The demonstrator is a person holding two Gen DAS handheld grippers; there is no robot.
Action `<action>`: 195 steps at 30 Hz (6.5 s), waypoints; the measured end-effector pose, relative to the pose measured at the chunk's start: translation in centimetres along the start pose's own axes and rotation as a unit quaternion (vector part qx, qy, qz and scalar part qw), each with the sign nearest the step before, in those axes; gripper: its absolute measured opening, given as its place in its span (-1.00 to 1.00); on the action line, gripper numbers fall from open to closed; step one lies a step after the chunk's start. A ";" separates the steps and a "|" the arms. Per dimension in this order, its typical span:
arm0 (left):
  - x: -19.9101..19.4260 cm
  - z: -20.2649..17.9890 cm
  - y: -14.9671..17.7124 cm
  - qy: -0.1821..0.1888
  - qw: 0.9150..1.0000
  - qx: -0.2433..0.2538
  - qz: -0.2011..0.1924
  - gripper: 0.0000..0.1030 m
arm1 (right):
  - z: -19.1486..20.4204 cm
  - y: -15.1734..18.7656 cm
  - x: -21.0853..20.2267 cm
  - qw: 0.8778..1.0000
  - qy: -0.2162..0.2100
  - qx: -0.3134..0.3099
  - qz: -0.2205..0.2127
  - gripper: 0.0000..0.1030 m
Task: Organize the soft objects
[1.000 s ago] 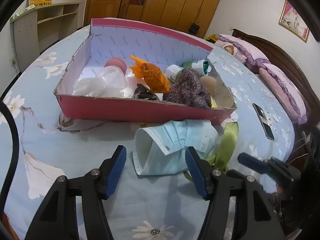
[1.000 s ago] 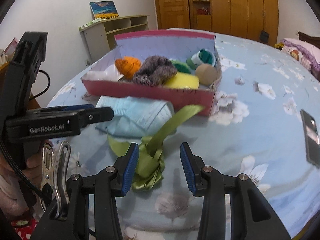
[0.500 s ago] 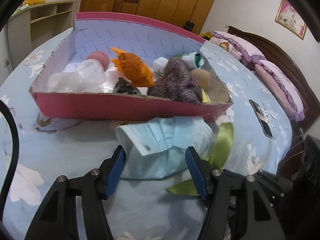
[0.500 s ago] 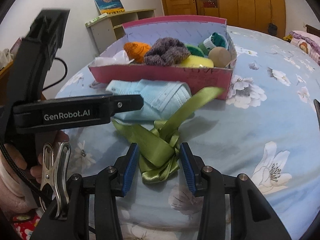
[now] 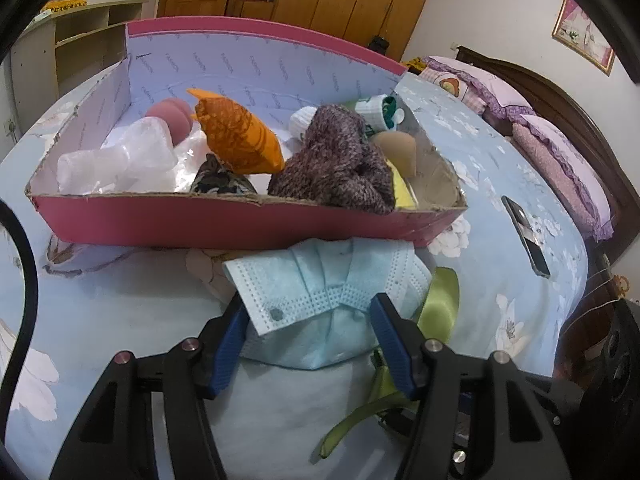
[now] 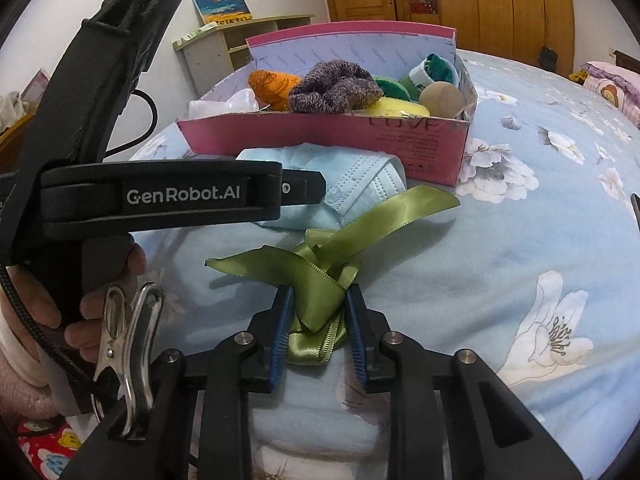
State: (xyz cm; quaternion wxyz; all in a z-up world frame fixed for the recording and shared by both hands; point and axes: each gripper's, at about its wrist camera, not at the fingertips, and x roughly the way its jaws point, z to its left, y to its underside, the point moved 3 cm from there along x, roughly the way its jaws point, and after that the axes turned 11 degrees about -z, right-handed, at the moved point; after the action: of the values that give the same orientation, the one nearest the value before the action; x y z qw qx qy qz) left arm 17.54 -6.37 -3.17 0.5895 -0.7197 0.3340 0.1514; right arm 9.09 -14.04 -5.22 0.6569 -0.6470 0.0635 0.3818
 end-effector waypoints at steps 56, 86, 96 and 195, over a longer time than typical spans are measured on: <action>-11.2 3.1 -6.9 -0.045 0.986 0.006 -0.159 -0.82 | 0.6 -6.2 -4.9 0.997 0.008 -0.019 -0.076 -0.71; -2.6 7.4 -12.4 -0.129 0.980 0.013 -0.150 -0.82 | -3.4 -13.9 1.4 0.993 0.046 -0.020 -0.103 -0.71; 0.8 8.5 -12.1 -0.148 0.981 0.015 -0.122 -0.81 | -4.5 -13.9 3.9 0.993 0.063 -0.020 -0.092 -0.71; -4.2 5.9 1.8 -0.146 0.988 -0.003 -0.040 0.06 | -1.7 -3.8 0.6 0.991 0.111 0.052 -0.059 -0.14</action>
State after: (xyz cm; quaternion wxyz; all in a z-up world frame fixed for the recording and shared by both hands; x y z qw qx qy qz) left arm 14.33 0.34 -3.52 0.6353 -0.7046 0.2146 0.2321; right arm 12.45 -14.78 -2.76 0.7000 -0.6529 0.1172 0.2644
